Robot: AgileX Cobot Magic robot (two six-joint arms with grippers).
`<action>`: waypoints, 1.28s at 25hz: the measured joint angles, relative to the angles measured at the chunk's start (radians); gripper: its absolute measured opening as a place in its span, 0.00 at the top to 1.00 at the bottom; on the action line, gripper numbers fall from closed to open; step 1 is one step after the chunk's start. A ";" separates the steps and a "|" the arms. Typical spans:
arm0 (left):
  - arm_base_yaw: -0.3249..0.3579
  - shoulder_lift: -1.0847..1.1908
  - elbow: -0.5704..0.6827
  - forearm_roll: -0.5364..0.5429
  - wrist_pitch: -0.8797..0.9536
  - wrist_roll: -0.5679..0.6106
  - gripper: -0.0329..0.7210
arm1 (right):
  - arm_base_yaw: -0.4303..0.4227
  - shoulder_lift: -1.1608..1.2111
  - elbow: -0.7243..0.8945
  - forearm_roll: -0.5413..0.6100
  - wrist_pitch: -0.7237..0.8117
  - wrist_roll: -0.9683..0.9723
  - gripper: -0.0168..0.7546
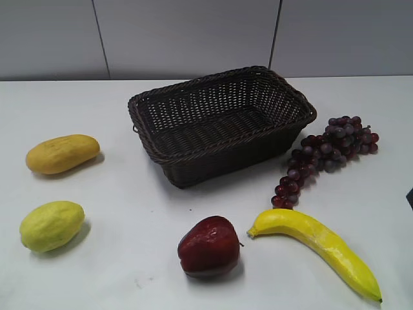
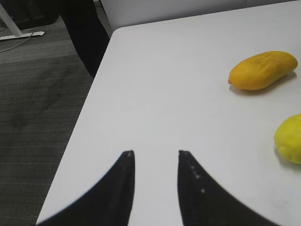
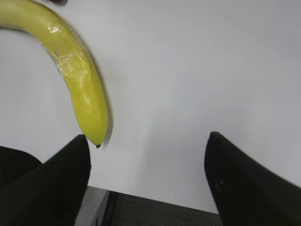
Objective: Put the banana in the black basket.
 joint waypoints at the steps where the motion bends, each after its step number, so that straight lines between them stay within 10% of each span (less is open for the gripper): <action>1: 0.000 0.000 0.000 0.000 0.000 0.000 0.65 | 0.000 0.021 -0.006 0.004 -0.010 0.000 0.24; 11: 0.000 0.000 0.000 0.000 0.000 0.000 0.65 | 0.014 0.106 -0.014 0.017 -0.055 -0.001 0.24; 32: 0.000 0.000 0.000 0.000 0.000 0.000 0.65 | 0.326 0.418 -0.072 -0.090 -0.185 0.134 0.25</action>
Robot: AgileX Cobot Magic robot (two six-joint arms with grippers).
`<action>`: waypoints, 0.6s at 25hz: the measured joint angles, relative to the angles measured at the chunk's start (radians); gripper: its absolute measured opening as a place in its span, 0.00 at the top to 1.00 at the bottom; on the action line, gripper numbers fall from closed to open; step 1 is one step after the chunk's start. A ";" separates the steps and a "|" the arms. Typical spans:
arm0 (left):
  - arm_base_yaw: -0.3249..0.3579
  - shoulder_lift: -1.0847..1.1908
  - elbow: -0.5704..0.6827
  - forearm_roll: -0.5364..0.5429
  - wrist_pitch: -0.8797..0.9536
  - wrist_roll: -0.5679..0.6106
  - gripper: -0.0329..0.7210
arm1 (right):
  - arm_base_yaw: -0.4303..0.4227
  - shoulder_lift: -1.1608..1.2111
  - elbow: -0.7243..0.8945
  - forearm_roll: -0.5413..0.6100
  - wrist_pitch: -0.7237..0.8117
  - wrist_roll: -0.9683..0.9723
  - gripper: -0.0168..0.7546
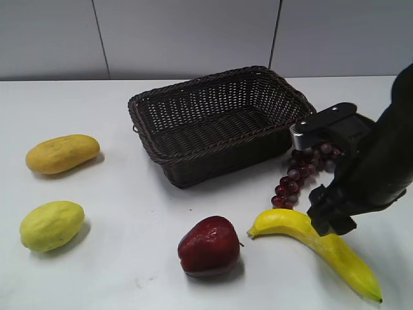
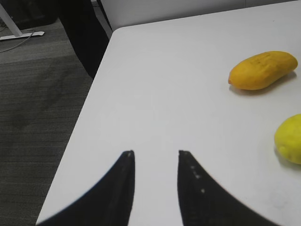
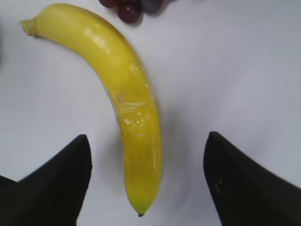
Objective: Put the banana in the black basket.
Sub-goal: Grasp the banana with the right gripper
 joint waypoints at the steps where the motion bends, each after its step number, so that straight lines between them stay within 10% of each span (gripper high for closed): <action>1: 0.000 0.000 0.000 0.000 0.000 0.000 0.65 | 0.005 0.023 0.000 0.000 -0.018 0.000 0.25; 15: 0.000 0.000 0.000 0.000 0.000 0.000 0.65 | 0.015 0.283 -0.027 -0.054 -0.151 0.010 0.25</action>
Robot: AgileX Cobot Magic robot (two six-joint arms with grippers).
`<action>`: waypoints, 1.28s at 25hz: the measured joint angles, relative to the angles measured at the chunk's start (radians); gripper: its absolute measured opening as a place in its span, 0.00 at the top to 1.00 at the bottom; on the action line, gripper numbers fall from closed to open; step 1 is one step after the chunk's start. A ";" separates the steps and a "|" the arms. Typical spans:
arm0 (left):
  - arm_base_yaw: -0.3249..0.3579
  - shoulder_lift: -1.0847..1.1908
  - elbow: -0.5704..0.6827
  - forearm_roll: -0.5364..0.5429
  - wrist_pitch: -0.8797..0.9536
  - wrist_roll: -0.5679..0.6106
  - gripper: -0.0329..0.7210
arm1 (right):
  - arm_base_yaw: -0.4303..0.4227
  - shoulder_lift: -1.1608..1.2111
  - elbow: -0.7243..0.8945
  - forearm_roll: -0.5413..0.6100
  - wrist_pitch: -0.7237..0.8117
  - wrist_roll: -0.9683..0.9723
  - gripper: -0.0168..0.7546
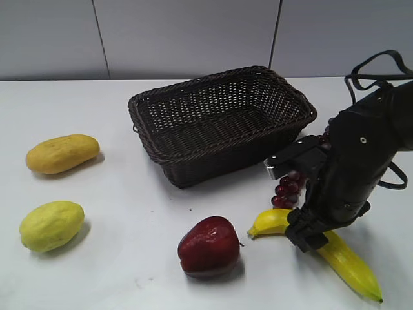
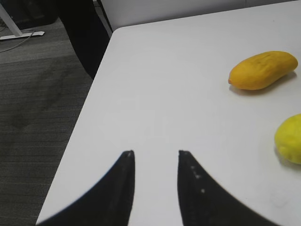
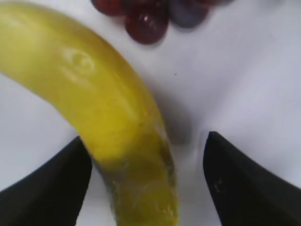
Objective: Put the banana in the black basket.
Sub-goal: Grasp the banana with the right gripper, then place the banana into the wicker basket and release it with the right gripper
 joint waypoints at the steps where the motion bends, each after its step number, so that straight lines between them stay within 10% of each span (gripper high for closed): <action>1: 0.000 0.000 0.000 0.000 0.000 0.000 0.65 | 0.000 0.001 -0.001 -0.005 -0.004 0.000 0.25; 17: 0.000 0.000 0.000 0.000 0.000 0.000 0.65 | 0.001 0.035 -0.014 -0.024 0.015 0.001 0.57; 32: 0.000 0.000 0.000 0.000 0.000 0.000 0.65 | 0.001 -0.111 -0.184 -0.127 0.384 -0.015 0.57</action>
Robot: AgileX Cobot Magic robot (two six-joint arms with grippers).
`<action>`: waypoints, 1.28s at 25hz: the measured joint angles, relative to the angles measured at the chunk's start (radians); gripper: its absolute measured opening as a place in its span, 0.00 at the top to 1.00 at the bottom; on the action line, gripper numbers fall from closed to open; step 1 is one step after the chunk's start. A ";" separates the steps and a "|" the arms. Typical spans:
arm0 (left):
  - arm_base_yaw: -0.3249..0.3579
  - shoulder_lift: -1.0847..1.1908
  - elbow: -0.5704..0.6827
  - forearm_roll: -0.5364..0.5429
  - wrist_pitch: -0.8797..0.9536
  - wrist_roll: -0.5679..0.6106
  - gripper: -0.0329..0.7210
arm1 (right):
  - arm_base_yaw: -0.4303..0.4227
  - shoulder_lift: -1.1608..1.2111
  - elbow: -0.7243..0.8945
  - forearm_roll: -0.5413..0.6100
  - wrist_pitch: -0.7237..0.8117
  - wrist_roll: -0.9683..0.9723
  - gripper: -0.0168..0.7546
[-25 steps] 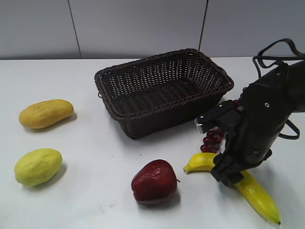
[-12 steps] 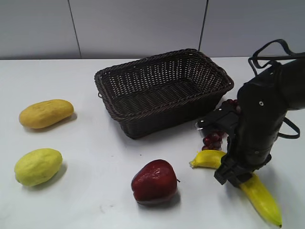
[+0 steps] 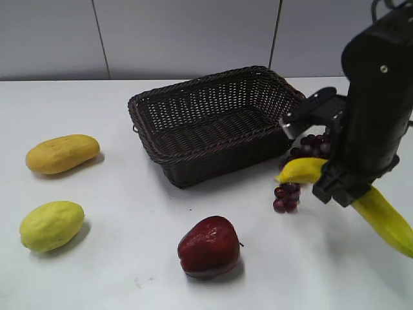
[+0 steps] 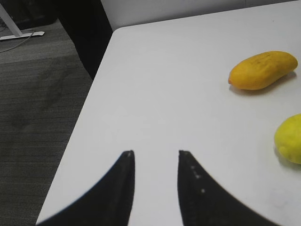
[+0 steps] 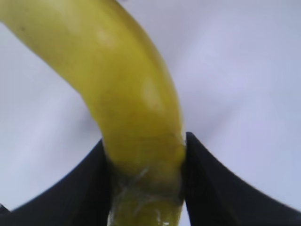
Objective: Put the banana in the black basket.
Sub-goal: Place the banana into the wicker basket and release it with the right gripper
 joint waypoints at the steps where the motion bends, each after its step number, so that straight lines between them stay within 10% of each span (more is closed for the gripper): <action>1: 0.000 0.000 0.000 0.000 0.000 0.000 0.65 | 0.000 -0.017 -0.017 -0.005 0.009 -0.003 0.57; 21: 0.000 0.000 0.000 0.000 0.000 0.000 0.65 | 0.000 0.152 -0.690 -0.019 0.023 -0.593 0.57; 32: 0.000 0.000 0.000 0.000 0.000 0.000 0.65 | 0.000 0.419 -0.772 -0.019 -0.135 -1.128 0.57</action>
